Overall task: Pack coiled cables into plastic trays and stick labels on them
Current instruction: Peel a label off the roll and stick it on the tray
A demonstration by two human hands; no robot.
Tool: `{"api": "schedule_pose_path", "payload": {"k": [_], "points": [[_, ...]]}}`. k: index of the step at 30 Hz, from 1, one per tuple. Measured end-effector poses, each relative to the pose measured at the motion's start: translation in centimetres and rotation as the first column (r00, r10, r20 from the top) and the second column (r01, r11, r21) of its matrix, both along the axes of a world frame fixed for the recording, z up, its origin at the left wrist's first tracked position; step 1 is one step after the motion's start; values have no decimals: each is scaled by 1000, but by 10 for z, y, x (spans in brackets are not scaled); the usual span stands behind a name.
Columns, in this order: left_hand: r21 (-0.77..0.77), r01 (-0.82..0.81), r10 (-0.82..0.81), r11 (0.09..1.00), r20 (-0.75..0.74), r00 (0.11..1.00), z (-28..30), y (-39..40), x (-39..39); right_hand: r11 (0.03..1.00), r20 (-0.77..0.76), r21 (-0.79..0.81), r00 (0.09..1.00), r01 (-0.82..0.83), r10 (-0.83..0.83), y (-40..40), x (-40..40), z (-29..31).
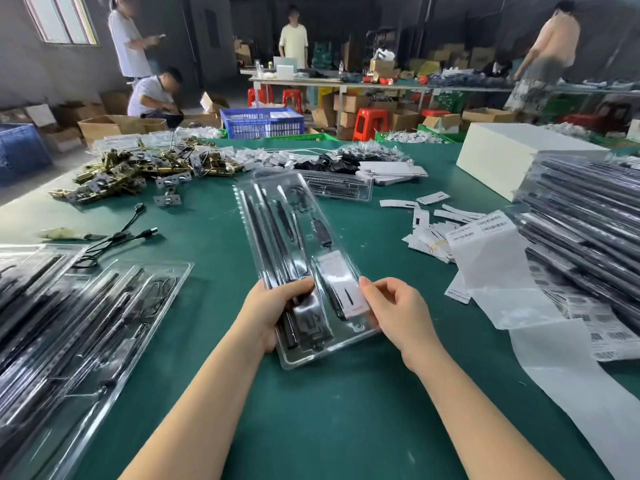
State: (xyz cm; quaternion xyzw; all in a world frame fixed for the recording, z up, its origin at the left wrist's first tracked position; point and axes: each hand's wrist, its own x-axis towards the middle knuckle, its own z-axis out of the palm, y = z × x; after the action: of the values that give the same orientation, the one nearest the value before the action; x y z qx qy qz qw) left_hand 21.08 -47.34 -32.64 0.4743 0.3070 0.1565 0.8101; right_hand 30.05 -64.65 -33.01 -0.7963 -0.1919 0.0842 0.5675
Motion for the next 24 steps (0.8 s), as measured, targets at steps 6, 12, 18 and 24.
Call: {"api": "schedule_pose_path", "payload": {"k": [6, 12, 18, 24], "points": [[131, 220, -213, 967, -65, 975, 4, 0, -5, 975, 22, -185, 991, -123, 129, -5, 1, 2], [137, 211, -200, 968, -90, 976, 4, 2, -6, 988, 103, -106, 988, -109, 120, 0, -4, -1], [145, 241, -231, 959, -83, 969, 5, 2, -6, 993, 87, -39, 990, -109, 112, 1, -3, -1], [181, 255, -245, 950, -74, 967, 4, 4, -7, 996, -36, -7, 995, -91, 91, 0, -3, -3]]}}
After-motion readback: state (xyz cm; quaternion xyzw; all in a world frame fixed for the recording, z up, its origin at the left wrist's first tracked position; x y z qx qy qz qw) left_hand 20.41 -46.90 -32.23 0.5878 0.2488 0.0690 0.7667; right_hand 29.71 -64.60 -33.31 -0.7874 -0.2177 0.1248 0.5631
